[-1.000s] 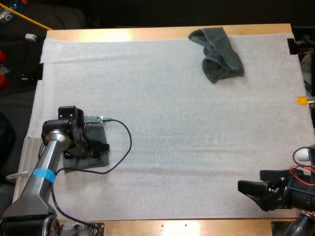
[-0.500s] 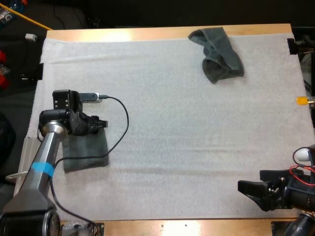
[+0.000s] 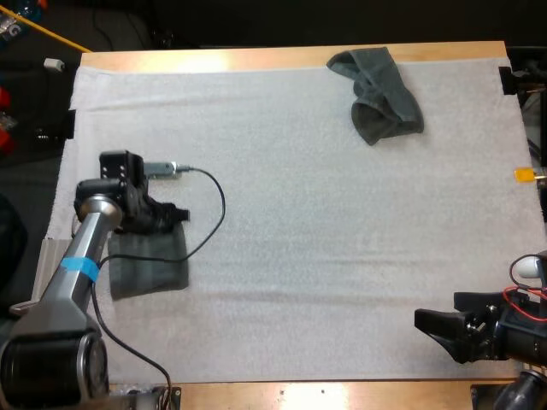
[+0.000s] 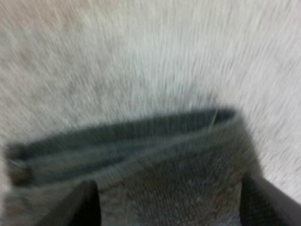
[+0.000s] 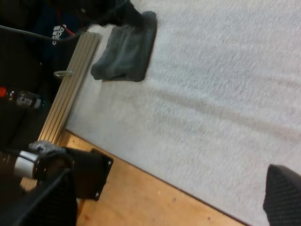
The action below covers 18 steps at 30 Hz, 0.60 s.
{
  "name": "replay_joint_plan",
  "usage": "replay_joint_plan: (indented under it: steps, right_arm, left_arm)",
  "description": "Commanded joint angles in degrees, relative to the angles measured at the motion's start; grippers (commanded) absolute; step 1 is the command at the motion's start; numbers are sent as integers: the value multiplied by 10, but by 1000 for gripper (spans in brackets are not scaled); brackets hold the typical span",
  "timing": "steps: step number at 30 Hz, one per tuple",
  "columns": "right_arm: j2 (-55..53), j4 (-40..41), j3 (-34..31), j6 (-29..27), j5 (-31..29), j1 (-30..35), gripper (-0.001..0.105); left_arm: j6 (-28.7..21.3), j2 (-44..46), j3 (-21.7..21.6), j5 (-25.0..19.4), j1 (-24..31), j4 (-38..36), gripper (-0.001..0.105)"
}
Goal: Pick towel from pile, fold and stack
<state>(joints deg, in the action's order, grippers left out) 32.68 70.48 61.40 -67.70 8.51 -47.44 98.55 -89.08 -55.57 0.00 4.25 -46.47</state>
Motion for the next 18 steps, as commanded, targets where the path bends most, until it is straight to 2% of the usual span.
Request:
replay_joint_plan:
  steps: [1, 4, 9, 11, 16, 18]
  right_arm:
    - [-1, -4, 1, -6, -8, -1, 78]
    - [-1, -4, 1, -6, -9, -1, 78]
    - [-1, -14, 1, -15, -10, -1, 78]
    - [-1, -25, 1, -29, -12, -1, 78]
    - [15, -45, 1, -37, -81, -1, 78]
    - [33, -45, 1, -66, -100, -1, 78]
  left_arm:
    - [6, 24, -15, 0, 1, -16, 59]
    - [6, 63, -41, 16, 1, -30, 59]
    - [7, 160, -55, 100, 1, -25, 59]
    - [17, 195, -55, 120, 1, -25, 59]
    - [32, 275, -55, 139, 1, -26, 59]
    - [32, 306, -55, 160, 1, -32, 59]
